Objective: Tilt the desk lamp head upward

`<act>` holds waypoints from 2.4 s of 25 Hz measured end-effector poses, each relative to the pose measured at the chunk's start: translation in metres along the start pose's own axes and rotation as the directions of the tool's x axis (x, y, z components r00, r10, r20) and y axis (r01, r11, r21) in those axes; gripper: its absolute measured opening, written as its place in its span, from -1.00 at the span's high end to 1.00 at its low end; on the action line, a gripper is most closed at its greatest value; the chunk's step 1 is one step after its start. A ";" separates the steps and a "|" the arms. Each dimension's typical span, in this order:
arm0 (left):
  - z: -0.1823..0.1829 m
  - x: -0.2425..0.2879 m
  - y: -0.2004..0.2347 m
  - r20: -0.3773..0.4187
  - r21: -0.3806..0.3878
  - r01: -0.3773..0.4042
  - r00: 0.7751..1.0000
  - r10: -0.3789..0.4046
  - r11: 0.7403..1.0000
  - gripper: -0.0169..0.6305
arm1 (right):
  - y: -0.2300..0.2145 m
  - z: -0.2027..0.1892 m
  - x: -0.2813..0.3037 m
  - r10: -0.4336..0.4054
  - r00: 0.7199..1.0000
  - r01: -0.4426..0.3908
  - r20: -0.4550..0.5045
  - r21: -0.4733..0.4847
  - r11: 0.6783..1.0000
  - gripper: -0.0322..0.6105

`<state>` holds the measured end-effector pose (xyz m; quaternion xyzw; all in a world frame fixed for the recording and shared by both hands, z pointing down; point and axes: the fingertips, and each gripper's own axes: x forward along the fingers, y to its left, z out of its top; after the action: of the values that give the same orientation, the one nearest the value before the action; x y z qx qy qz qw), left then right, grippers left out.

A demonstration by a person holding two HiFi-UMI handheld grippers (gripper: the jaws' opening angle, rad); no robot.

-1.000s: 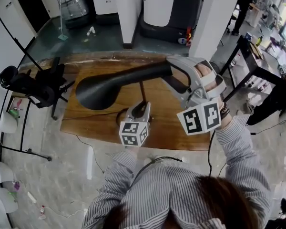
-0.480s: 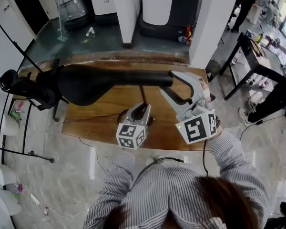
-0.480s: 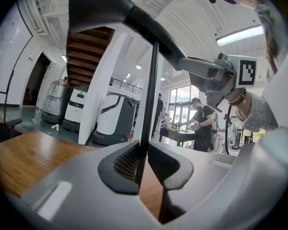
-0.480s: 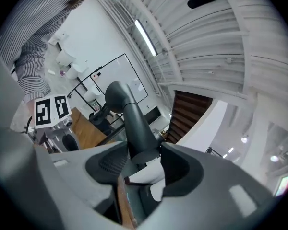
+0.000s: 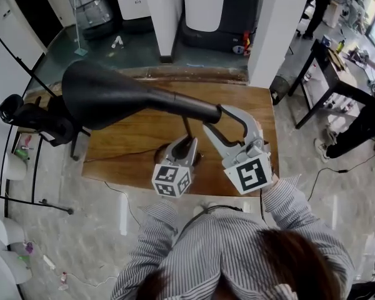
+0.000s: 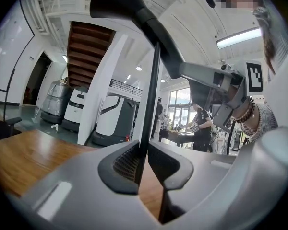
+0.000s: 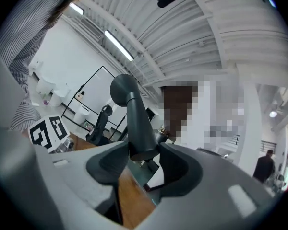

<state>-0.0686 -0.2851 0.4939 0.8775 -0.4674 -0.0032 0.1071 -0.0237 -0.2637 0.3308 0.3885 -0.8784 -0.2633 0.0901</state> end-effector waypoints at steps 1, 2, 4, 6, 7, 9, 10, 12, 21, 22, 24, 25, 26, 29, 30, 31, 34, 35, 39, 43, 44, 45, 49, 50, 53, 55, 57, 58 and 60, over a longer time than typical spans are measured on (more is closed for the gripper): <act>0.000 0.001 0.000 -0.001 -0.002 -0.001 1.000 0.001 1.000 0.80 | 0.001 -0.002 0.001 -0.003 1.000 0.003 0.007 0.031 1.000 0.27; 0.000 0.001 0.000 -0.002 -0.005 -0.003 1.000 0.003 1.000 0.80 | 0.002 -0.004 0.002 -0.010 1.000 0.009 0.013 0.057 0.998 0.27; 0.000 0.002 0.001 -0.005 -0.009 -0.008 1.000 0.008 1.000 0.80 | 0.003 -0.006 0.005 -0.032 0.999 0.029 0.028 0.095 0.995 0.27; 0.000 0.002 0.003 -0.006 -0.011 -0.013 1.000 0.013 1.000 0.80 | 0.006 -0.006 0.009 -0.048 0.998 0.043 0.041 0.130 0.991 0.27; 0.000 0.001 0.004 -0.005 -0.010 -0.017 1.000 0.017 1.000 0.80 | 0.008 -0.007 0.010 -0.053 0.998 0.045 0.047 0.146 0.988 0.27; -0.001 0.001 0.005 0.001 -0.009 -0.022 1.000 0.022 1.000 0.81 | 0.011 -0.010 0.011 -0.065 0.996 0.053 0.058 0.188 0.981 0.27; -0.001 0.001 0.004 0.004 -0.010 -0.024 1.000 0.024 1.000 0.81 | 0.012 -0.011 0.012 -0.076 0.995 0.061 0.065 0.214 0.975 0.27; 0.000 0.002 0.003 0.006 -0.014 -0.028 1.000 0.028 1.000 0.81 | 0.013 -0.012 0.012 -0.103 0.991 0.076 0.091 0.262 0.962 0.26; 0.001 0.003 0.004 0.002 -0.014 -0.040 0.999 0.041 0.999 0.82 | 0.016 -0.016 0.015 -0.196 0.969 0.117 0.149 0.421 0.899 0.26; 0.001 0.004 0.004 0.000 -0.012 -0.041 0.999 0.041 0.999 0.82 | 0.016 -0.016 0.016 -0.206 0.966 0.121 0.157 0.429 0.895 0.26; 0.001 0.004 0.004 -0.006 -0.006 -0.037 0.999 0.037 0.999 0.82 | 0.015 -0.017 0.015 -0.220 0.961 0.126 0.166 0.444 0.887 0.26; 0.001 0.004 0.004 -0.009 -0.002 -0.036 0.999 0.036 0.999 0.82 | 0.015 -0.019 0.015 -0.220 0.962 0.123 0.162 0.462 0.878 0.26; 0.000 0.004 0.004 -0.011 0.002 -0.035 0.999 0.035 0.999 0.82 | 0.019 -0.022 0.017 -0.206 0.967 0.109 0.148 0.490 0.865 0.26; -0.001 0.005 0.001 -0.020 0.019 -0.028 0.999 0.029 0.999 0.82 | 0.057 -0.037 0.023 -0.071 0.994 0.017 0.088 0.509 0.861 0.90; -0.001 0.005 -0.001 -0.022 0.027 -0.024 0.999 0.025 0.999 0.82 | 0.068 -0.036 0.022 -0.049 0.995 0.003 0.085 0.478 0.878 0.90; 0.000 0.004 -0.002 -0.020 0.032 -0.021 1.000 0.022 0.999 0.82 | 0.070 -0.035 0.020 -0.049 0.995 0.004 0.084 0.469 0.883 0.90; 0.002 0.002 0.000 -0.005 0.013 -0.014 1.000 0.014 1.000 0.82 | 0.049 -0.036 0.017 -0.075 0.993 0.027 0.088 0.454 0.891 0.90; 0.002 0.000 0.002 -0.006 -0.001 -0.008 1.000 0.008 1.000 0.82 | 0.046 -0.040 0.015 -0.073 0.994 0.028 0.087 0.436 0.900 0.90; 0.003 -0.005 0.005 -0.011 -0.027 -0.005 1.000 0.004 1.000 0.80 | 0.049 -0.050 0.012 -0.022 0.997 -0.009 0.068 0.428 0.904 0.88; 0.020 -0.017 0.002 0.026 -0.006 -0.045 0.999 0.045 0.999 0.79 | 0.058 -0.053 0.007 0.005 0.999 -0.026 0.049 0.444 0.896 0.88; 0.025 -0.020 0.001 0.038 0.008 -0.056 0.998 0.056 0.998 0.79 | 0.059 -0.056 0.006 0.005 0.999 -0.022 0.040 0.452 0.892 0.88; 0.030 -0.024 -0.001 0.049 0.019 -0.068 0.997 0.067 0.997 0.79 | 0.060 -0.059 0.005 0.006 0.999 -0.020 0.032 0.460 0.887 0.88; 0.046 -0.037 -0.008 0.083 0.035 -0.118 0.990 0.115 0.992 0.94 | 0.064 -0.061 0.001 0.030 0.999 -0.034 0.018 0.487 0.873 0.89; 0.048 -0.039 -0.010 0.082 0.036 -0.127 0.989 0.124 0.991 0.94 | 0.065 -0.061 0.000 0.036 0.999 -0.038 0.015 0.498 0.866 0.89; 0.052 -0.045 -0.015 0.083 0.035 -0.144 0.987 0.141 0.989 0.94 | 0.070 -0.061 -0.004 0.063 0.998 -0.052 -0.004 0.517 0.854 0.89; 0.054 -0.049 -0.018 0.084 0.031 -0.148 0.986 0.145 0.988 0.94 | 0.076 -0.062 -0.007 0.080 0.997 -0.059 -0.018 0.519 0.852 0.89; 0.055 -0.052 -0.022 0.086 0.024 -0.146 0.986 0.143 0.989 0.94 | 0.080 -0.065 -0.010 0.088 0.996 -0.058 -0.032 0.524 0.850 0.89; 0.055 -0.052 -0.024 0.086 0.020 -0.144 0.986 0.142 0.989 0.94 | 0.081 -0.066 -0.011 0.090 0.995 -0.057 -0.037 0.528 0.848 0.89; 0.055 -0.053 -0.026 0.085 0.018 -0.141 0.987 0.139 0.990 0.94 | 0.083 -0.067 -0.011 0.093 0.995 -0.058 -0.040 0.534 0.844 0.89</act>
<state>-0.0829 -0.2380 0.4300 0.8427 -0.5321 -0.0267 0.0770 -0.0446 -0.2352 0.4321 0.3716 -0.9282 0.0064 0.0174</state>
